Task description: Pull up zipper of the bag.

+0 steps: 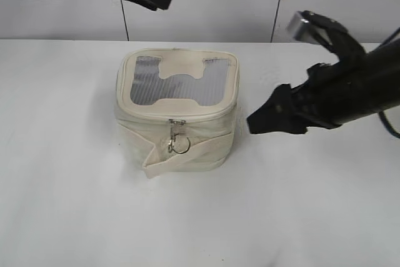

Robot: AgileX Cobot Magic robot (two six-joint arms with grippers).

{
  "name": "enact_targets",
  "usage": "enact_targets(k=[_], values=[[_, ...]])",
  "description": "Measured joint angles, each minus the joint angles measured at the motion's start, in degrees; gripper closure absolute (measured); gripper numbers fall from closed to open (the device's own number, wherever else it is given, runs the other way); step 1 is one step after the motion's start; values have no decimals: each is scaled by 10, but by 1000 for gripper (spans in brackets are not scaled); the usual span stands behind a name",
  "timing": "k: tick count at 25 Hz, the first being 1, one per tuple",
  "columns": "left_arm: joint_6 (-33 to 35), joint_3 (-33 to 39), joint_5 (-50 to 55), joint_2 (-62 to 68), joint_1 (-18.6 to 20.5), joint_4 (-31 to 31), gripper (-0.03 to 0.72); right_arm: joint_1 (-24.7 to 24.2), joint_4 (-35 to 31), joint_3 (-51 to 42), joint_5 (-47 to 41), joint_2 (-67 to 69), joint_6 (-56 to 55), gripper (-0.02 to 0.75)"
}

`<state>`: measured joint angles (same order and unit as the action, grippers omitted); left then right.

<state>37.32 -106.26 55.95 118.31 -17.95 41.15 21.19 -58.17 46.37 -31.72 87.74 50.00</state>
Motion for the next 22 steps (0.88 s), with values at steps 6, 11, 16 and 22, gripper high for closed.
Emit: enact_targets(k=[6,11,16,22], values=[[-109,158,-73,-116,7,-127,439,-96,89,0,-98,-11,-116,221],[-130,363,-134,-275,7,-157,440,-104,232,0,-150,-63,-223,221],[-232,545,-145,-520,7,-249,464,-105,320,-11,-203,-182,-267,221],[-388,669,-38,-853,7,-378,470,-105,393,-88,-242,-373,-331,221]])
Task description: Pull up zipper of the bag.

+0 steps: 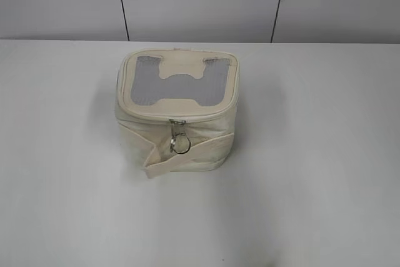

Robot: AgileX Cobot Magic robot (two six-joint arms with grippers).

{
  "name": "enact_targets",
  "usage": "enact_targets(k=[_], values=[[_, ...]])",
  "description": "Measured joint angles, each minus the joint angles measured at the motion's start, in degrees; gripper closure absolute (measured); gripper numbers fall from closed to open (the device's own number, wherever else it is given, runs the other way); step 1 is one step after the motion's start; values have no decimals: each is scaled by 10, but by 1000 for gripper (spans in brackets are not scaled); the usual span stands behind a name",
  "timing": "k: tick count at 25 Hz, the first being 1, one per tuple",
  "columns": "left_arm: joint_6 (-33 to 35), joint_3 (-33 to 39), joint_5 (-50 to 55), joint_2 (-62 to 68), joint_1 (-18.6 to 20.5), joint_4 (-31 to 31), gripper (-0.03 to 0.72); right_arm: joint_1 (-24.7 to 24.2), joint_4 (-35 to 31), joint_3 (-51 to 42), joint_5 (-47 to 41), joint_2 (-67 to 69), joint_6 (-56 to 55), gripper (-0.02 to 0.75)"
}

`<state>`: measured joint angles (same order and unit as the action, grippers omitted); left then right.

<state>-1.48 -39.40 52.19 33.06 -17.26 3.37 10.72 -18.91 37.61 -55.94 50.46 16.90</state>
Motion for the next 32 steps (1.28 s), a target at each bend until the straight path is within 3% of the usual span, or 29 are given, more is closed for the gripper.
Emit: enact_targets(k=[7,15,23,32], values=[[-38,16,151,-238,0,-74,470,0,118,-39,-32,-236,-81,220],[-38,62,160,-334,0,-84,470,0,136,-87,-36,-427,-104,220],[-7,86,85,-334,0,-75,470,0,138,-88,-36,-475,-105,223],[-2,86,84,-334,0,-71,471,0,138,-88,-36,-477,-105,319]])
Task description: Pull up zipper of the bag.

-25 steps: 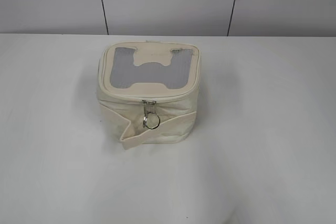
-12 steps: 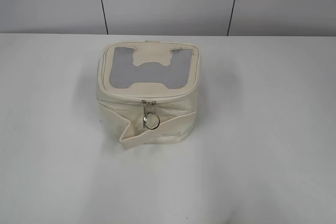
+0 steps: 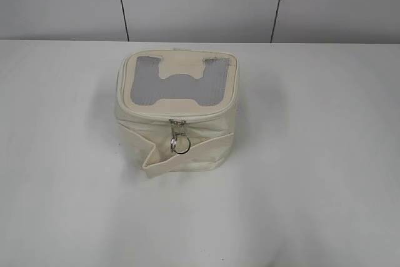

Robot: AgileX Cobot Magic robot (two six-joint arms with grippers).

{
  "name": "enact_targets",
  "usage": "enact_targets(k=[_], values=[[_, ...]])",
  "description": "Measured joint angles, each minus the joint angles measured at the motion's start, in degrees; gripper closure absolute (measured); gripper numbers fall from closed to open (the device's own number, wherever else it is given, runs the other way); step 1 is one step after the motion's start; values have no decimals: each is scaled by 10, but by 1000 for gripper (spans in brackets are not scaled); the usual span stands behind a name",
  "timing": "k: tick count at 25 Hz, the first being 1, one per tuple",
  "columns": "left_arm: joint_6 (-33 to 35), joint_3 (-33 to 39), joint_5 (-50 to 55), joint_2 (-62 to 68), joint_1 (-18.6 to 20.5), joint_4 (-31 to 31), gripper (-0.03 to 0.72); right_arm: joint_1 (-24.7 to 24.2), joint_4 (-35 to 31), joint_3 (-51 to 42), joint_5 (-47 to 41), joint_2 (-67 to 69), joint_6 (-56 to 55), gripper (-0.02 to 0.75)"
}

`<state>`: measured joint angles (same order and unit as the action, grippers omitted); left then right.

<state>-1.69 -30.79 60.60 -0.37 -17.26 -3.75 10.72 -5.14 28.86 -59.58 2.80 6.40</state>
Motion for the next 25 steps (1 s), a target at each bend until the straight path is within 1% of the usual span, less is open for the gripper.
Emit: enact_targets(k=[4,6,11,13,16,25], values=[[0,0,0,0,1,0,471,-1,0,0,0,0,0,340],[0,0,-1,0,14,1,471,-7,0,0,0,0,0,343],[0,0,-2,0,108,1,471,-65,0,0,0,-2,0,346],[0,0,-2,0,133,0,471,-76,0,0,0,-9,0,346],[0,1,-3,0,136,-1,471,-80,-1,1,-1,-31,0,346],[0,2,-4,0,129,-3,471,-80,-12,1,-2,-32,0,346]])
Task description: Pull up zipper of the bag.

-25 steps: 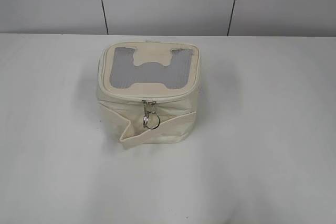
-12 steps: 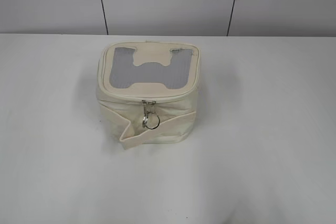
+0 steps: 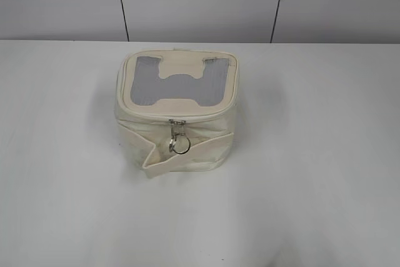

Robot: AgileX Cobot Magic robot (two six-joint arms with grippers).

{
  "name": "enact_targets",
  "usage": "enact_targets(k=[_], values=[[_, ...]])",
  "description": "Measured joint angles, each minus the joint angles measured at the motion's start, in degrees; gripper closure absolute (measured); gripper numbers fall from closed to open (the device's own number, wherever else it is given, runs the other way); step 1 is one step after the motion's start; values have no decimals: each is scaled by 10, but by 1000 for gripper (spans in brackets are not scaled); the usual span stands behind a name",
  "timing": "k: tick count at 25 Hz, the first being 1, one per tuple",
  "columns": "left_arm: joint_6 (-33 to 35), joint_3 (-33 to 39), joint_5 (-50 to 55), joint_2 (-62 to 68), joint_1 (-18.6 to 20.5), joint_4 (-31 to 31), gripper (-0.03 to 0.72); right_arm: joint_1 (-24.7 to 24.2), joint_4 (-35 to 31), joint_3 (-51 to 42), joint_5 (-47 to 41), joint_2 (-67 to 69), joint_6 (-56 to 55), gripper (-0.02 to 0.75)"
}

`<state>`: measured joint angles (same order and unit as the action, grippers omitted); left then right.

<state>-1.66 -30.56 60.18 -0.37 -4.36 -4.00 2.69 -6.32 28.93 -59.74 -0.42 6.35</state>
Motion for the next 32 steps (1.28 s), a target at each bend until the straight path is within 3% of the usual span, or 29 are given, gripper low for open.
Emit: enact_targets(k=[32], values=[[0,0,0,0,-4,21,471,0,35,-3,0,0,-56,348]])
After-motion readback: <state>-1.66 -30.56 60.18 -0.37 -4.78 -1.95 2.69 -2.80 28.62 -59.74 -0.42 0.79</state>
